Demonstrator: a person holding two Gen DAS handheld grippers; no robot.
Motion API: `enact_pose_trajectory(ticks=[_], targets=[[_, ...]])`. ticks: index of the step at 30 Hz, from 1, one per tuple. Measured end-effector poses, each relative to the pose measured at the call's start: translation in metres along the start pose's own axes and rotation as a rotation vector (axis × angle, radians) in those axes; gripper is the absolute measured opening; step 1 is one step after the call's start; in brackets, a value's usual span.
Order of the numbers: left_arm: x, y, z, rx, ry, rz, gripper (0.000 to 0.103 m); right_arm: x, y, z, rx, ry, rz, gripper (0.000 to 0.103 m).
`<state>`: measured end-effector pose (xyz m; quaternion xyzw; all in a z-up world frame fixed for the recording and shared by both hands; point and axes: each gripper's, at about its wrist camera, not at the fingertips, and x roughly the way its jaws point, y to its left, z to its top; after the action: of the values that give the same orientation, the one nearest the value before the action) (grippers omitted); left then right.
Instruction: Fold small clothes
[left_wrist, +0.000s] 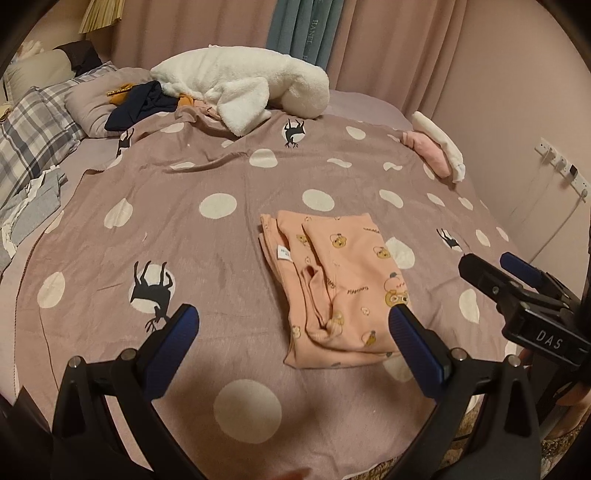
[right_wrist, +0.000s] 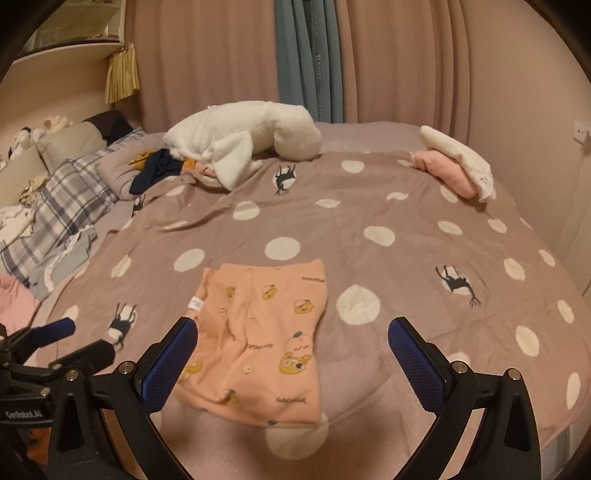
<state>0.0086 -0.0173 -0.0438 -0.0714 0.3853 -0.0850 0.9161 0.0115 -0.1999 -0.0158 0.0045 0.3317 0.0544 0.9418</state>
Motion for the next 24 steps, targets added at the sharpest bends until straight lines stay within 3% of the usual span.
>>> enact_pose_trajectory(ticks=[24], targets=[[-0.004, -0.009, -0.009, 0.031, 0.016, -0.008, 0.103, -0.003, 0.004, -0.015, 0.006, 0.032, -0.042, 0.102]])
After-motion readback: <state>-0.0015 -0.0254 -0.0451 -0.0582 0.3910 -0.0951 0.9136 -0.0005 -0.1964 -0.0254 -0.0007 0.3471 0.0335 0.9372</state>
